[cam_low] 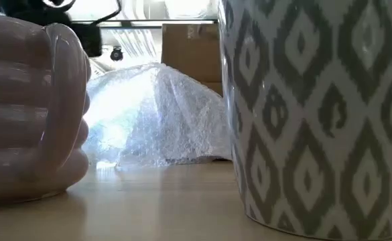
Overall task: Wrap mug
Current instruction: Wrap the purple mug with the left bubble wrap
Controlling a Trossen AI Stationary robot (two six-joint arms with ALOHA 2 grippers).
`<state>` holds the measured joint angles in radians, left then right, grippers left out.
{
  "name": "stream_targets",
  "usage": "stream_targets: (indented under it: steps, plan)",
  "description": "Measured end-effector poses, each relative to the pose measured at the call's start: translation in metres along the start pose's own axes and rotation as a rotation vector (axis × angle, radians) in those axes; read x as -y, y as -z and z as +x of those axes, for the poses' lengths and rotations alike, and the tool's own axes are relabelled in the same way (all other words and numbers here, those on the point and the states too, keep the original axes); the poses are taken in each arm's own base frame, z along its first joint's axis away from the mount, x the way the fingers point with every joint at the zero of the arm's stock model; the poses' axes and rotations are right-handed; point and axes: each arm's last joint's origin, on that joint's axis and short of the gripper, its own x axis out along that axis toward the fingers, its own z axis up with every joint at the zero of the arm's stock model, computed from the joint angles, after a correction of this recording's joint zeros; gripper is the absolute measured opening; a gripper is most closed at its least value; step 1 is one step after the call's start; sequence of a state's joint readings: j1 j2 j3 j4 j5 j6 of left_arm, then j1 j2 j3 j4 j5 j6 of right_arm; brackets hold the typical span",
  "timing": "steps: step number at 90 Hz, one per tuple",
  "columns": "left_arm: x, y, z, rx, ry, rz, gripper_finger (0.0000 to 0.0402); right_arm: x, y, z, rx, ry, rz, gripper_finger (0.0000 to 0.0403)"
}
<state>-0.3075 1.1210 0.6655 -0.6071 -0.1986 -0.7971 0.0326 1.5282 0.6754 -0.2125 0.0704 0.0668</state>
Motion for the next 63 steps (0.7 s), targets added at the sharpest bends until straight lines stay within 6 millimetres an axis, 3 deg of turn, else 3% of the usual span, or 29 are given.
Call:
stream_targets:
  steps: [12,33,53,63]
  plan:
    - [-0.01,0.02,0.015,-0.057,-0.049,-0.055,0.0,0.003,0.006,-0.006,-0.128,0.109,-0.003,0.0002]
    - [-0.027,0.039,0.031,-0.095,-0.133,-0.118,0.0,0.006,0.019,-0.023,-0.248,0.144,0.069,0.0002]
    - [-0.037,0.049,0.033,-0.114,-0.222,-0.181,0.0,0.007,0.026,-0.03,-0.312,0.151,0.065,0.0002]
    - [-0.03,0.04,0.026,-0.084,-0.196,-0.183,0.0,0.007,0.016,-0.036,-0.277,0.143,0.052,0.0002]
